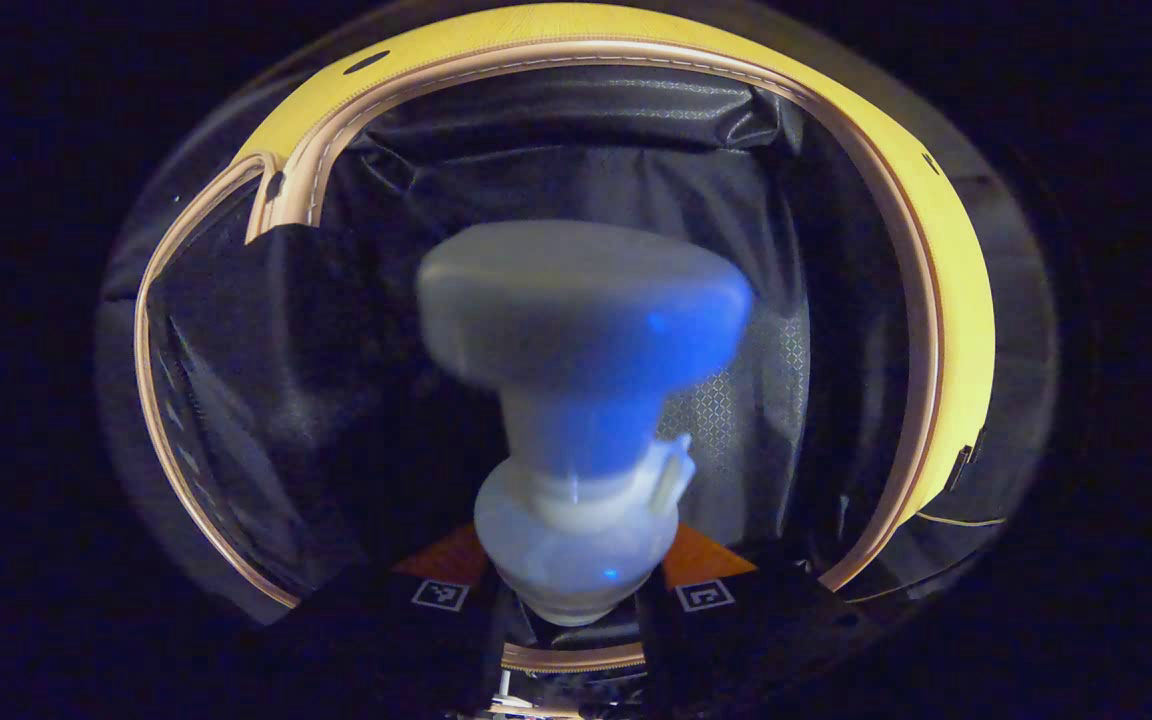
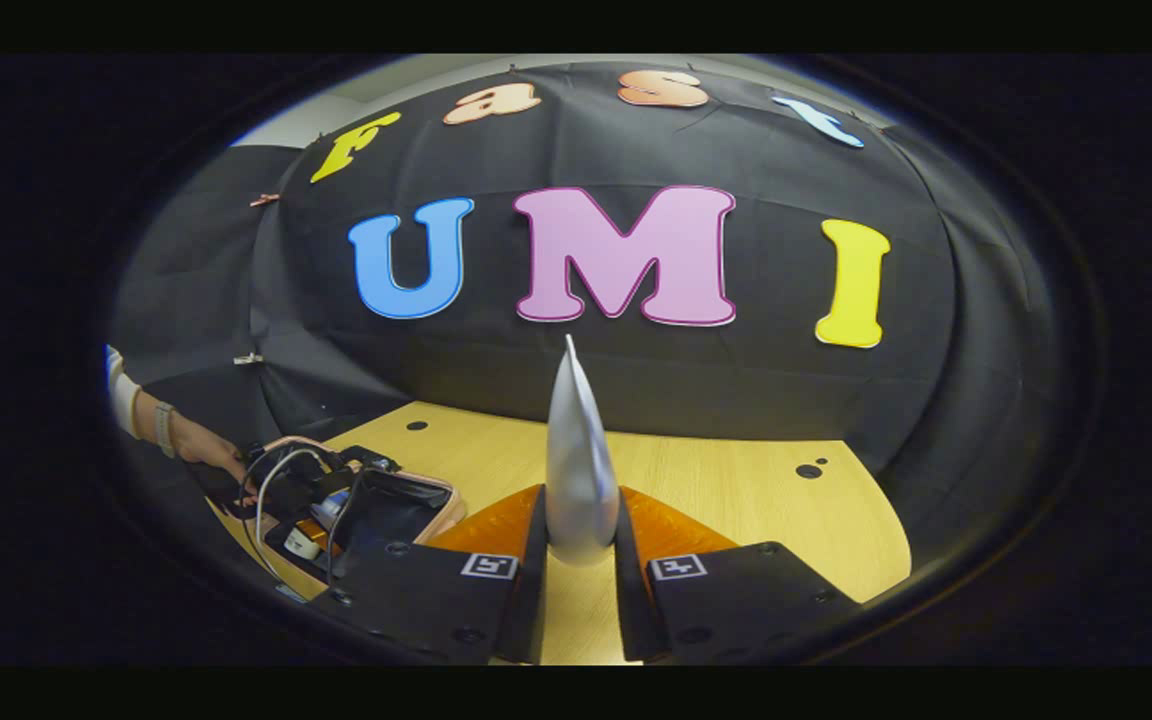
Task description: First open the suitcase, pack the skin care products into it, and then close the suitcase.
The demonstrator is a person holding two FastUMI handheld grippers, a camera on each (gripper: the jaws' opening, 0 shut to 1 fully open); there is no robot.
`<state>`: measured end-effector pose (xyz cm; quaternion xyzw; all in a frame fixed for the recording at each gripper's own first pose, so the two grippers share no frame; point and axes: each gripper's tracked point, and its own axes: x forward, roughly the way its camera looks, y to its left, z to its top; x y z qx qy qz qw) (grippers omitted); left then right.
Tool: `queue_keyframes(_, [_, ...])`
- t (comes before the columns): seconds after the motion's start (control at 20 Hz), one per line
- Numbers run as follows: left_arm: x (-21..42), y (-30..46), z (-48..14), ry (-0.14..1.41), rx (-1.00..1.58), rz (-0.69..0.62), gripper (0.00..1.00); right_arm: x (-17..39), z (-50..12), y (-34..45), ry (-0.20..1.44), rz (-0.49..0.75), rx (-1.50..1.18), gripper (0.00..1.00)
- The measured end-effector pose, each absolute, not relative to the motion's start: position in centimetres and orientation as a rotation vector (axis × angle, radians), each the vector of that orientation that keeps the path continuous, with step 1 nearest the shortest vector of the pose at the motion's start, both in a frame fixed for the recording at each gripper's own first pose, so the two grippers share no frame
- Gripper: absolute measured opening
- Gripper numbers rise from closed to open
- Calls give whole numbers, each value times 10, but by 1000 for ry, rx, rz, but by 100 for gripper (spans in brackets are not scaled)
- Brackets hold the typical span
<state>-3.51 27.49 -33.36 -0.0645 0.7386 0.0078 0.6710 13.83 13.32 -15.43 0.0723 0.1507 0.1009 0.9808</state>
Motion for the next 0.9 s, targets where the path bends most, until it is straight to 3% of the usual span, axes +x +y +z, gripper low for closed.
queue_keyframes(0.1, [-28,275,-331,1626,-143,-2,62,135,-156,144,320,212,146,33])
queue_keyframes(0.3, [-21,265,-312,1493,-190,-37,78,135,-150,176,339,260,136,33])
queue_keyframes(0.35, [-16,266,-289,1382,-212,-52,90,137,-147,193,344,292,133,33])
queue_keyframes(0.4, [-10,268,-270,1293,-236,-61,93,138,-147,212,367,334,151,33])
queue_keyframes(0.45, [-5,269,-250,1205,-272,-77,88,140,-146,230,384,368,170,29])
queue_keyframes(0.5, [-3,281,-212,1070,-331,-77,94,147,-149,257,424,426,200,33])
queue_keyframes(0.65, [-32,340,-153,844,-489,-6,95,125,-189,356,795,594,481,33])
queue_keyframes(0.75, [-60,377,-149,806,-526,67,95,123,-213,383,862,616,481,33])
queue_keyframes(0.9, [-134,457,-143,795,-582,243,95,94,-289,422,1113,569,372,33])
